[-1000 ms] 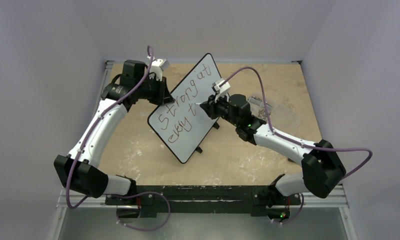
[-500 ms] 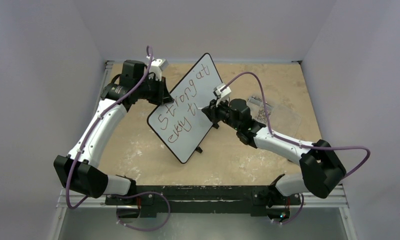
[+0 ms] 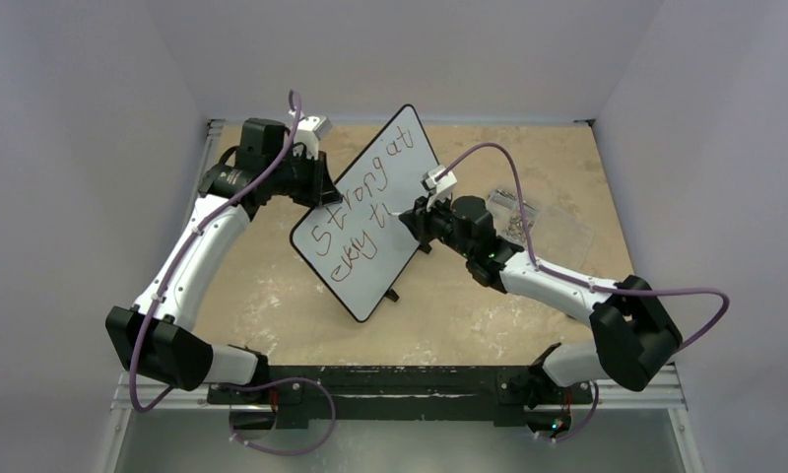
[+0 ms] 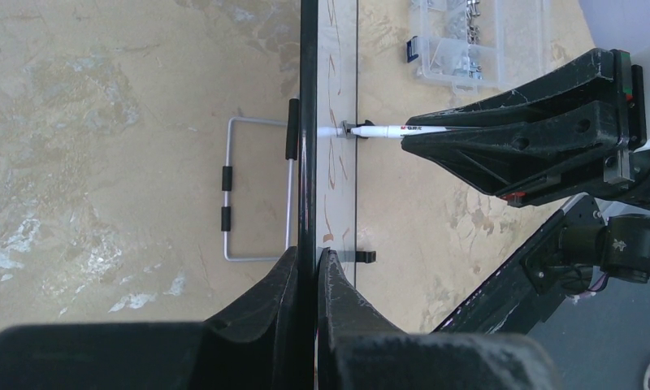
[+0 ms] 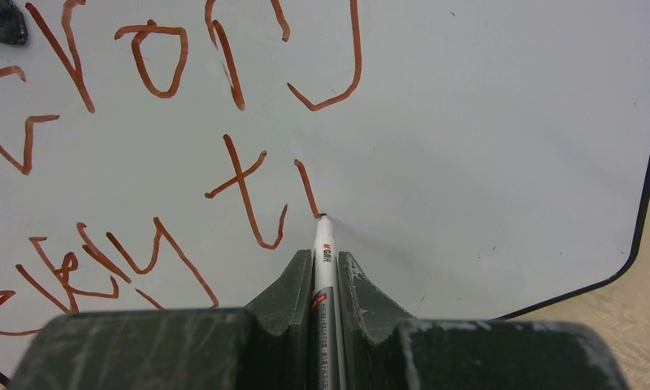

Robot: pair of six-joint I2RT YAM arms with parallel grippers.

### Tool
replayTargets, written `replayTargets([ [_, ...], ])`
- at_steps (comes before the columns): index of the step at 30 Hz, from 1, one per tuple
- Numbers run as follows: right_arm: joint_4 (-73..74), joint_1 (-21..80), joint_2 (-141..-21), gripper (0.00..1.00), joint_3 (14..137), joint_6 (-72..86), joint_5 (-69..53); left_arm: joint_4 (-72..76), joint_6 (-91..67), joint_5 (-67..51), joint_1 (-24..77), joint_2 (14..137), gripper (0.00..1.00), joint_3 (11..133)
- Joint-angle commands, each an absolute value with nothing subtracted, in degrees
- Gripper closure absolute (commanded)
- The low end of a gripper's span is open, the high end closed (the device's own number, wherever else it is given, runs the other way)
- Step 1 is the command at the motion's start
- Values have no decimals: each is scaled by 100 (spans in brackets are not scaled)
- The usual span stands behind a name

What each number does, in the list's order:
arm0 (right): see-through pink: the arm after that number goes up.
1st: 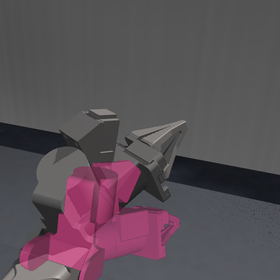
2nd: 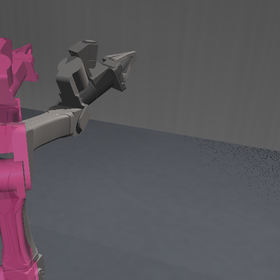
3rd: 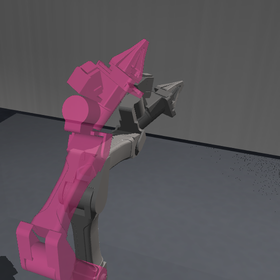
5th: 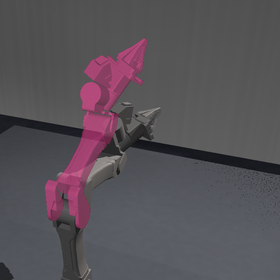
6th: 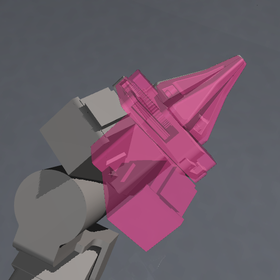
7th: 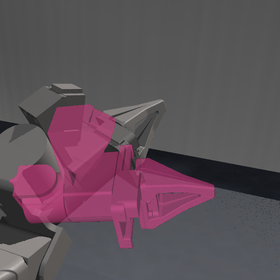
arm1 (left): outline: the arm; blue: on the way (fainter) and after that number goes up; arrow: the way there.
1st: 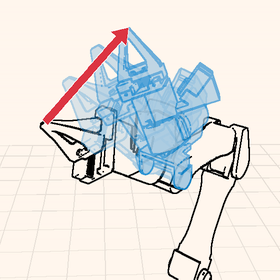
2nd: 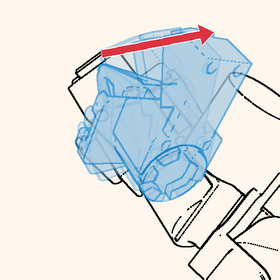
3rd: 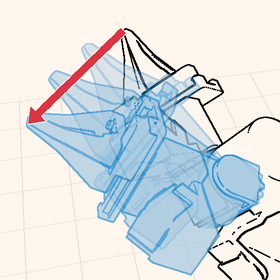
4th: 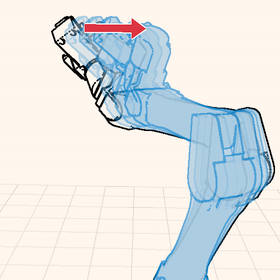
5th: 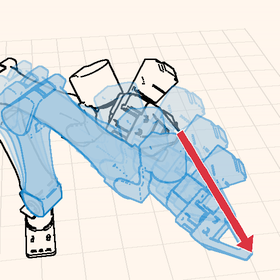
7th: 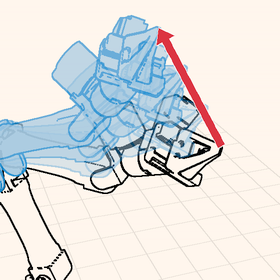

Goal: Write a sentence on the whiteboard
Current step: Write a sentence at the center of the board.

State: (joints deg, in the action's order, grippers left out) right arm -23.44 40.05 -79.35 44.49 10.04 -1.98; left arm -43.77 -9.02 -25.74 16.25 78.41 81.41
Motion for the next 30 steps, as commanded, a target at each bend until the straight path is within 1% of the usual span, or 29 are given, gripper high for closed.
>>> replayTargets([
  [1,-2290,4016,-7919,100,4613,1029,95,-4119,-598,-2254,1617,7637,100,8174],
  [30,-2134,4017,-8288,100,5544,971,139,-4122,-598,-2268,1635,7638,100,8174],
])
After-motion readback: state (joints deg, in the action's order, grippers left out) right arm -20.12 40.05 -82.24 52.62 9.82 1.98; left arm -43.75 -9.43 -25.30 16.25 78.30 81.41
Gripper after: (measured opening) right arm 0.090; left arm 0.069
